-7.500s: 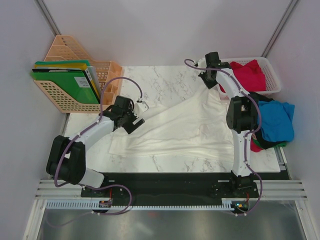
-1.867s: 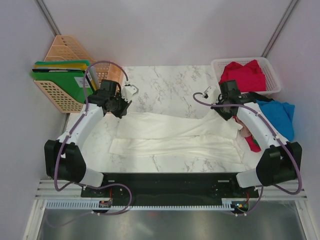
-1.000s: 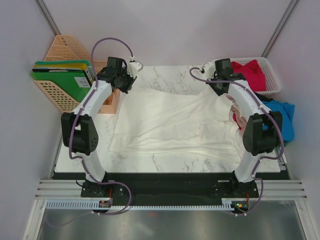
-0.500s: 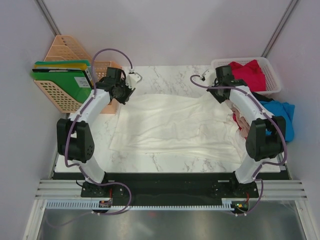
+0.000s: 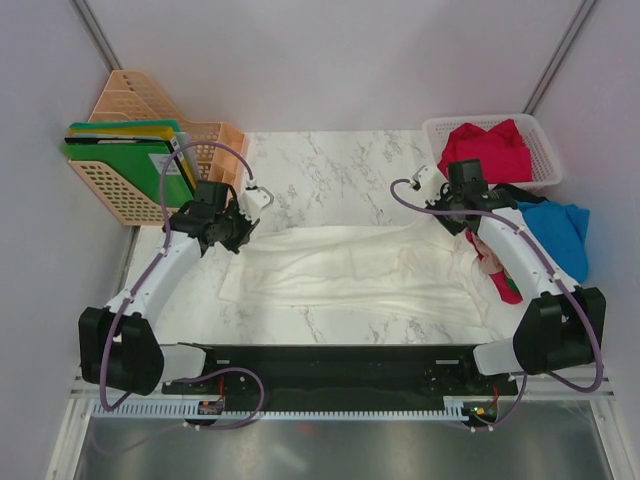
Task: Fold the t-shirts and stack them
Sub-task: Fold the other side of the tshirt into a rectangle
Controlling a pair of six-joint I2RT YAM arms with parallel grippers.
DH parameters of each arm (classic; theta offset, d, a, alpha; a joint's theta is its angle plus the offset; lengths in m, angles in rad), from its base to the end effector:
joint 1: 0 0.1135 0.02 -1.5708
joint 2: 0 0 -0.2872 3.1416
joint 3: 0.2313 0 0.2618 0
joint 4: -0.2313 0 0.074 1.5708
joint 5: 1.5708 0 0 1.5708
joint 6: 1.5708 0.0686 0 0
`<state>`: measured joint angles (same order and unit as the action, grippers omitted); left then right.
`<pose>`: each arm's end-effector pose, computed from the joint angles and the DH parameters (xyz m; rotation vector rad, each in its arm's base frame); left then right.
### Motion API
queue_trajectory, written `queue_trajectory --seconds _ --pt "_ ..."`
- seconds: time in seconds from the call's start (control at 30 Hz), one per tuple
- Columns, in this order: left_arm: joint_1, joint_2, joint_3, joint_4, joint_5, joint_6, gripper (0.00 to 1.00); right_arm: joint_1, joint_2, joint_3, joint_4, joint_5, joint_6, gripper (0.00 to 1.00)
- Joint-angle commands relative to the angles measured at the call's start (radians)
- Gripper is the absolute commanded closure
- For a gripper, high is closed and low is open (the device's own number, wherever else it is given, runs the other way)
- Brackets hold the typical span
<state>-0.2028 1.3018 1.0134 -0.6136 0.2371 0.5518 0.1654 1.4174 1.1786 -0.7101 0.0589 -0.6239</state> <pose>0.2830 -0.0747 0.2651 0.9932 2.2321 -0.1391 0.3172 0.0489 0.2796 -0.9532 2.3511 -0.2581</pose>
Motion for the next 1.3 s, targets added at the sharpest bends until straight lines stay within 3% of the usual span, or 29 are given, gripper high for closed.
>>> queue_trajectory --seconds 0.0,0.43,0.7,1.0,1.27 --pt "0.003 -0.038 -0.051 -0.003 -0.002 0.0 0.98 -0.001 -0.057 -0.03 -0.046 -0.042 -0.025 1.0" --pt "0.003 0.045 -0.099 0.043 -0.01 -0.033 0.98 0.002 -0.136 -0.131 -0.184 -0.122 -0.079 1.0" --pt "0.037 0.131 -0.078 0.132 -0.107 -0.003 0.98 0.006 -0.153 -0.223 -0.206 -0.106 -0.129 1.0" --pt "0.183 0.189 0.034 0.115 -0.067 0.036 0.98 0.008 -0.161 -0.231 -0.21 -0.108 -0.132 1.0" --pt "0.187 0.162 0.051 0.094 0.005 0.034 0.98 0.009 -0.156 -0.255 -0.218 -0.111 -0.149 1.0"
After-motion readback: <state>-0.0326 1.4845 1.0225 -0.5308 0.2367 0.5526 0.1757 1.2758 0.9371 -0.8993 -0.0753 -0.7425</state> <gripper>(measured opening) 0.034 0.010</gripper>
